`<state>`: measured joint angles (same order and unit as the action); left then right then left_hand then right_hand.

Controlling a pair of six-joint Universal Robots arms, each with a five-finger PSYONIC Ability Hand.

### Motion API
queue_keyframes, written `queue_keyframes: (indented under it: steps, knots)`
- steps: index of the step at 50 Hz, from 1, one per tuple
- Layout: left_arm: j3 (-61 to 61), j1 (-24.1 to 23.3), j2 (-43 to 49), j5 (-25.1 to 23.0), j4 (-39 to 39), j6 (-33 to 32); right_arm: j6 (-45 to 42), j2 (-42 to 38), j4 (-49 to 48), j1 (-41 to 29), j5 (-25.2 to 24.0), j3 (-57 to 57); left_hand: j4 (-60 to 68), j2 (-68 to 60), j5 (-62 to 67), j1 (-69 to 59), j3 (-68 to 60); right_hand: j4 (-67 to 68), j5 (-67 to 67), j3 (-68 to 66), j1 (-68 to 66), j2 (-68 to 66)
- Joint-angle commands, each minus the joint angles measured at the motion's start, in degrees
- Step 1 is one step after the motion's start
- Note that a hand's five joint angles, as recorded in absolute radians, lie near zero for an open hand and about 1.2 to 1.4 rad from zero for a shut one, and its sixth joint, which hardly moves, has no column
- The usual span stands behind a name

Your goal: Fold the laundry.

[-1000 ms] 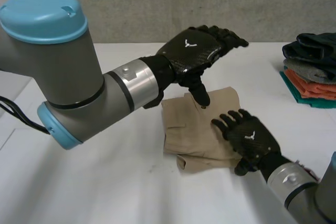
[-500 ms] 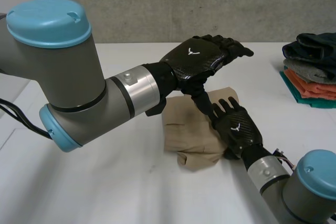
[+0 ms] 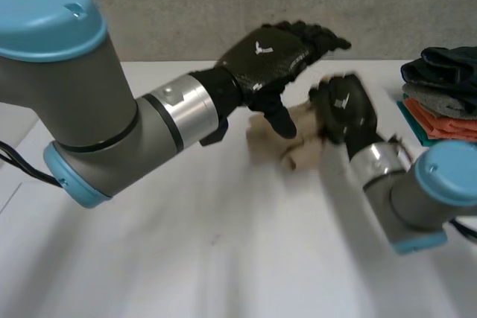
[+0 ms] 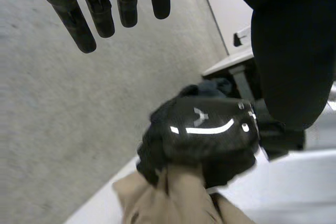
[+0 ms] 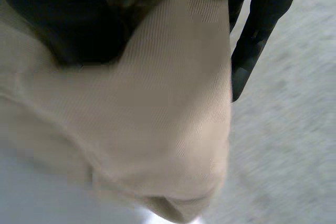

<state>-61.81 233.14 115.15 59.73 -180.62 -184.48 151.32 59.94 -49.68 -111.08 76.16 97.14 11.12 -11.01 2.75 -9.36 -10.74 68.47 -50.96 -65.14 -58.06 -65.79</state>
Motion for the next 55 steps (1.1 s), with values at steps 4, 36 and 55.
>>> queue_keyframes:
  steps: [4, 36, 55]
  knots:
    - [0.02, 0.39, -2.91, 2.49, -2.11, 0.17, 11.61, 4.48, 3.8, 9.9, -0.04, -18.2, 0.27, -0.38, -1.35, -2.03, -0.65, 11.53, -19.04, -14.86, -21.94, -14.21]
    - [-2.44, -1.46, -1.16, 2.49, -4.39, 0.09, 42.21, -31.2, -9.82, 47.0, -30.8, -43.09, 0.44, -0.55, -1.19, -2.2, -0.82, 11.53, -19.04, -14.86, -21.94, -14.21]
    - [-3.23, -2.07, -1.33, 2.67, -4.48, -0.18, 42.3, -19.26, -5.79, 47.09, -28.7, -32.02, 0.44, -0.55, -1.19, -2.2, -0.82, -58.47, 50.96, 55.14, 48.06, 55.79]
